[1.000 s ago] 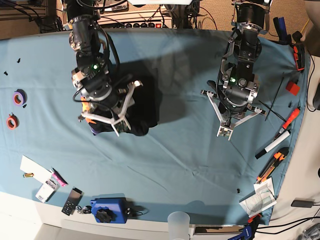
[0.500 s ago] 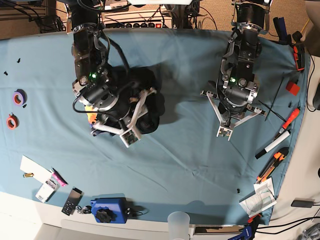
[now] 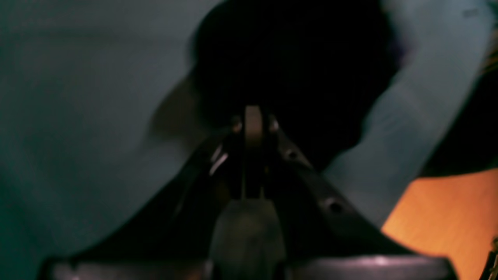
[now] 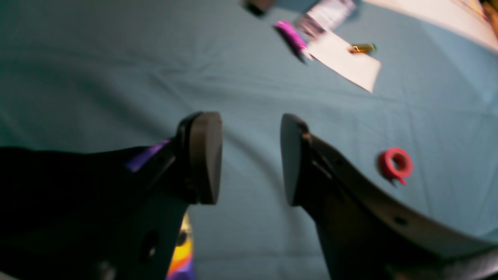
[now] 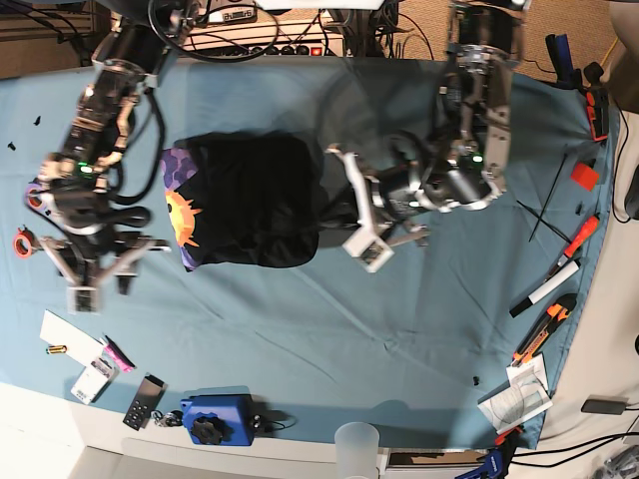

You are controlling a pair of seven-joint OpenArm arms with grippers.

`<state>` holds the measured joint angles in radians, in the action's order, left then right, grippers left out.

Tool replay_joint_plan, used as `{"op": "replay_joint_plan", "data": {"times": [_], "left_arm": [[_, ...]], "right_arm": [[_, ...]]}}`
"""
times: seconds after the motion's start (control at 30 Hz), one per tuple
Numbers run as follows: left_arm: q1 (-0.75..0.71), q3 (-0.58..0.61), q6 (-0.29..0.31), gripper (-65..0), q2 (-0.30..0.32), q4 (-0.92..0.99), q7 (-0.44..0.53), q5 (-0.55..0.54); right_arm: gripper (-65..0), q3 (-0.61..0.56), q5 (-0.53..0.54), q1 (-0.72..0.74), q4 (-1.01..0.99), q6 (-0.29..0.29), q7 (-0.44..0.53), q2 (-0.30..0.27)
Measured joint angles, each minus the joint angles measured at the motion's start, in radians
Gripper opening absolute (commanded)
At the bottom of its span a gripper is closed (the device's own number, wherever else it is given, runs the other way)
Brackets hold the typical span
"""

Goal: Layout the t-shirt on the table in an organized manner, then fold the t-shirt properly

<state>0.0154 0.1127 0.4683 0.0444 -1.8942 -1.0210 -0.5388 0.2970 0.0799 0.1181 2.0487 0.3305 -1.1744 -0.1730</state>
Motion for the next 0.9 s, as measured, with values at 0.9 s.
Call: {"op": "replay_joint_plan", "data": {"times": [0.9], "left_arm": [[0.1,0.515,-0.282,-65.0,-0.071,0.174,-0.03,0.394]], "right_arm": [[-40.1,0.116,0.387,-0.132,-0.011,0.221,-0.063,-0.088]]}}
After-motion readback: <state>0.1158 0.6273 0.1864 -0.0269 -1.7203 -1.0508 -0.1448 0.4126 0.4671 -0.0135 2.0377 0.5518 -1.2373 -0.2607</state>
